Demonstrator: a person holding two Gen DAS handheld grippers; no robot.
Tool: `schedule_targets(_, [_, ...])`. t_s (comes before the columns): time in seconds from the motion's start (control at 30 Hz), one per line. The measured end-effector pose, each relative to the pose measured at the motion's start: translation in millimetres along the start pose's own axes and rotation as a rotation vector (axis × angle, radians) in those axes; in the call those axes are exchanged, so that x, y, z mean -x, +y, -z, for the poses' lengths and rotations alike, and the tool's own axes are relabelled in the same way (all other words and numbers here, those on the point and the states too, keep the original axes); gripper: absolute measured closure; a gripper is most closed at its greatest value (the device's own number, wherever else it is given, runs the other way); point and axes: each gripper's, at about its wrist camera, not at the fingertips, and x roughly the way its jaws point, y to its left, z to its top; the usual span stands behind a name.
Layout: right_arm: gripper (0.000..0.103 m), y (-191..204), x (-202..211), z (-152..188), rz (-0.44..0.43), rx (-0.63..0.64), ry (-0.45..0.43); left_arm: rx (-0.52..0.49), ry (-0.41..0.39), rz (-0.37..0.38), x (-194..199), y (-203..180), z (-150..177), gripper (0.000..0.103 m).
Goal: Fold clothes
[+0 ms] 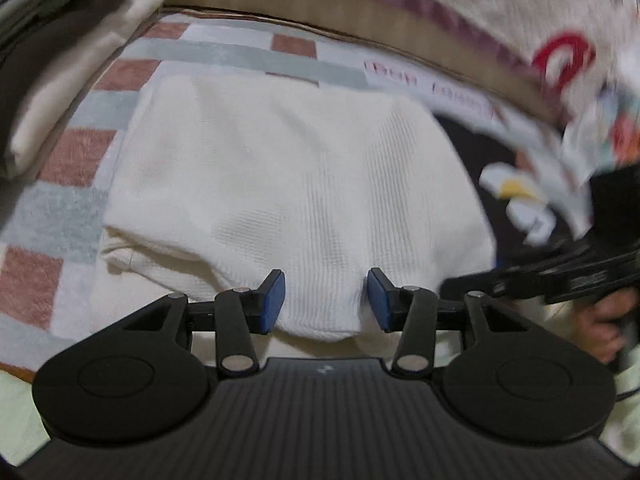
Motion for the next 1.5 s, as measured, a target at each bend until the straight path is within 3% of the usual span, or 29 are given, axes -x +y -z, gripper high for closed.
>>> schedule_targets(0.03, [0.068, 5.8, 5.4, -2.5, 0.045, 0.007, 0.003, -0.004, -0.001, -0.005, -1.0, -1.1, 0.5, 0.059])
schedule_targets(0.1, [0.049, 17.5, 16.1, -7.4, 0.134, 0.02, 0.01, 0.004, 0.007, -0.006, -2.4, -0.3, 1.7, 0.059])
schedule_targets(0.2, [0.049, 48.3, 36.2, -16.3, 0.279, 0.139, -0.094, 0.027, 0.014, 0.003, -3.0, 3.2, 1.6, 0.059])
schedule_targets(0.27, [0.049, 79.7, 36.0, -21.2, 0.36, 0.303, -0.153, 0.043, 0.019, 0.007, -3.8, 5.4, 1.4, 0.059])
schedule_targets(0.37, [0.05, 114.6, 5.1, -23.5, 0.459, 0.572, -0.168, 0.049, 0.019, 0.008, -3.2, 6.5, 2.9, 0.059])
schedule_targets(0.47, [0.052, 108.3, -30.8, -26.2, 0.495, 0.648, -0.133, 0.062, 0.006, 0.015, 3.9, 10.3, 1.2, 0.059])
schedule_targets(0.53, [0.053, 86.4, -42.9, -19.8, 0.51, 0.621, -0.112, 0.115, -0.041, 0.052, 20.3, 20.5, -6.0, 0.058])
schedule_targets(0.6, [0.053, 71.3, -36.5, -11.0, 0.477, 0.584, -0.147, 0.271, -0.197, 0.149, 46.8, 44.8, -22.1, 0.049])
schedule_targets(0.67, [0.053, 63.6, -30.8, -7.0, 0.443, 0.555, -0.177, 0.317, -0.298, 0.141, 55.9, 58.9, -40.0, 0.045])
schedule_targets(0.7, [0.053, 62.7, -29.8, -7.5, 0.436, 0.553, -0.178, 0.294, -0.304, 0.102, 50.7, 62.9, -50.4, 0.045])
schedule_targets(0.77, [0.052, 61.6, -29.3, -6.9, 0.425, 0.548, -0.18, 0.247, -0.217, 0.0, 21.2, 71.5, -64.1, 0.045])
schedule_targets(0.87, [0.052, 58.8, -25.6, -7.7, 0.396, 0.508, -0.179, 0.237, -0.027, -0.185, -23.8, 88.6, -61.7, 0.054])
schedule_targets(1.0, [0.051, 51.3, -13.0, -14.5, 0.334, 0.392, -0.164, 0.168, -0.013, -0.386, -8.2, 92.4, -49.8, 0.05])
schedule_targets(1.03, [0.05, 48.3, -8.5, -16.9, 0.312, 0.349, -0.164, 0.184, -0.02, -0.399, -2.5, 98.6, -45.9, 0.049])
schedule_targets(1.07, [0.045, 42.0, -0.6, -21.2, 0.277, 0.273, -0.178, 0.235, -0.023, -0.356, 2.6, 109.5, -42.8, 0.047])
schedule_targets(1.13, [0.033, 28.5, 13.1, -29.7, 0.217, 0.135, -0.223, 0.409, -0.035, -0.173, 9.5, 139.0, -38.6, 0.047])
schedule_targets(1.2, [0.02, 14.0, 20.9, -38.6, 0.193, 0.014, -0.26, 0.501, -0.071, -0.07, 13.3, 154.7, -37.8, 0.045])
schedule_targets(1.3, [0.02, -11.0, 13.4, -47.4, 0.204, -0.138, -0.212, 0.484, -0.088, -0.048, 13.9, 155.9, -40.5, 0.039])
schedule_targets(1.43, [0.02, -36.1, -2.1, -40.2, 0.161, -0.276, -0.136, 0.453, 0.026, 0.037, -2.4, 155.2, -30.2, 0.037])
schedule_targets(1.5, [0.018, -41.8, -9.5, -36.4, 0.131, -0.304, -0.133, 0.402, 0.039, 0.019, -4.3, 149.3, -27.7, 0.032])
